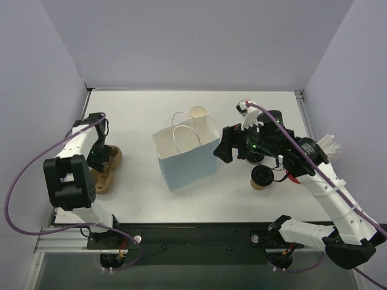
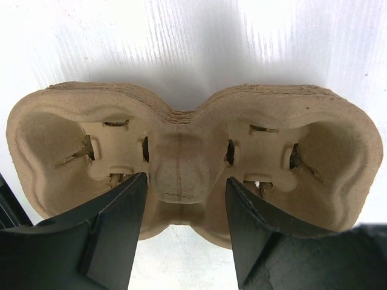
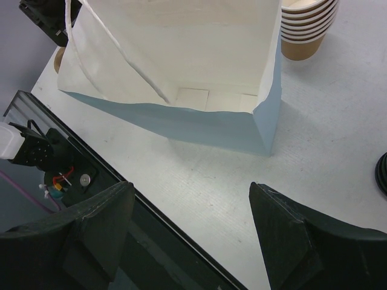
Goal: Pack the takeout coffee
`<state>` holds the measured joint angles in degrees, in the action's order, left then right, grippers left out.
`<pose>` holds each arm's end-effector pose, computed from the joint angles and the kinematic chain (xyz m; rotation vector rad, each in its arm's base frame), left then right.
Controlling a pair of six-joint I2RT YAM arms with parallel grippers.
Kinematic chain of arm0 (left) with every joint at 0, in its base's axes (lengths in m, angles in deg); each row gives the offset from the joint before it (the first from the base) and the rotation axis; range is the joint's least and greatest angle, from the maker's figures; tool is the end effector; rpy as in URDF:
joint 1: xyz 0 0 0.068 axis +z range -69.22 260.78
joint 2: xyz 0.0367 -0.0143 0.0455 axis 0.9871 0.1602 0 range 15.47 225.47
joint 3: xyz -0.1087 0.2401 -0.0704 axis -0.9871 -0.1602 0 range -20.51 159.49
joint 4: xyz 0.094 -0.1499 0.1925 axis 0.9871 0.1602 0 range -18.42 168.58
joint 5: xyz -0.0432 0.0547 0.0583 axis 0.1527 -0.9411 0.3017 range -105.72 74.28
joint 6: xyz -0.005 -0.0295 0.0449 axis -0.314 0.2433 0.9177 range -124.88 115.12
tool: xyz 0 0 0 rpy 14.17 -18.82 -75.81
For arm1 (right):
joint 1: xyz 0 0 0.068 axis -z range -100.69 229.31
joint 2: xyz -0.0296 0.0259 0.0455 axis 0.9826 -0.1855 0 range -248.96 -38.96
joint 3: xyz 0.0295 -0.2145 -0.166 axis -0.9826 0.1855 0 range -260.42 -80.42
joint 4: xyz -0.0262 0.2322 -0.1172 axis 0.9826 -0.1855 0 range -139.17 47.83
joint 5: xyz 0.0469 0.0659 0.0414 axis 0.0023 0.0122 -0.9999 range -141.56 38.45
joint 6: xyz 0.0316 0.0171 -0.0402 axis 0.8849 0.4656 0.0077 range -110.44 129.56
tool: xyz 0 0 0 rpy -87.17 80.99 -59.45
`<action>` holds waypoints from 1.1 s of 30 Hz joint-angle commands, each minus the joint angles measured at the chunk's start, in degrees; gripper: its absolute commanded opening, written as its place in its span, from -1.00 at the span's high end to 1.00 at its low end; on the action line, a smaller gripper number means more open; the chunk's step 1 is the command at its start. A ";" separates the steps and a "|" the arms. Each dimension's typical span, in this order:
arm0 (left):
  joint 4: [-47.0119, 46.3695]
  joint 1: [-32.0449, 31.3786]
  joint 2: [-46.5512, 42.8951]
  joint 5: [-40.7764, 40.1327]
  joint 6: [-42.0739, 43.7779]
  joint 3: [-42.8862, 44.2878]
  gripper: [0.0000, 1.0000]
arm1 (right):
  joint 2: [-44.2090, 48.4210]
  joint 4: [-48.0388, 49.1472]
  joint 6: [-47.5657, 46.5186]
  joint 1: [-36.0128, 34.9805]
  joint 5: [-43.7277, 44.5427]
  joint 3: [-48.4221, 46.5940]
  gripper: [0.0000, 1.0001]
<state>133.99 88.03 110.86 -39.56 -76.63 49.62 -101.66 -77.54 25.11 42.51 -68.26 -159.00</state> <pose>0.2921 0.0516 0.2196 -1.8203 2.1893 0.4773 0.1699 0.1400 0.4368 -0.5694 1.9164 0.8821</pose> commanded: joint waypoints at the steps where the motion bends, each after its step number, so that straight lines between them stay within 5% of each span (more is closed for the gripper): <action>1: 1.31 0.31 0.05 -0.68 -6.74 0.27 -0.27 | -0.76 0.66 0.88 -0.21 0.63 -2.36 -0.57; 10: -0.27 1.46 0.14 0.28 -5.69 -0.61 -0.22 | -1.29 0.66 1.59 -0.21 0.63 -2.54 -0.57; 21: 4.20 1.46 -1.44 -0.77 -4.55 3.43 0.10 | -1.82 0.57 1.68 -0.21 0.80 -3.06 -0.57; 33: 10.80 1.37 -3.02 -2.53 0.64 7.83 0.12 | -1.82 0.48 2.03 -0.21 0.71 -3.50 -0.57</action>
<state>139.70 89.14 110.82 -40.21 -74.66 54.75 -103.41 -77.52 26.20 42.51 -68.24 -160.36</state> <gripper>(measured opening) 0.509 0.784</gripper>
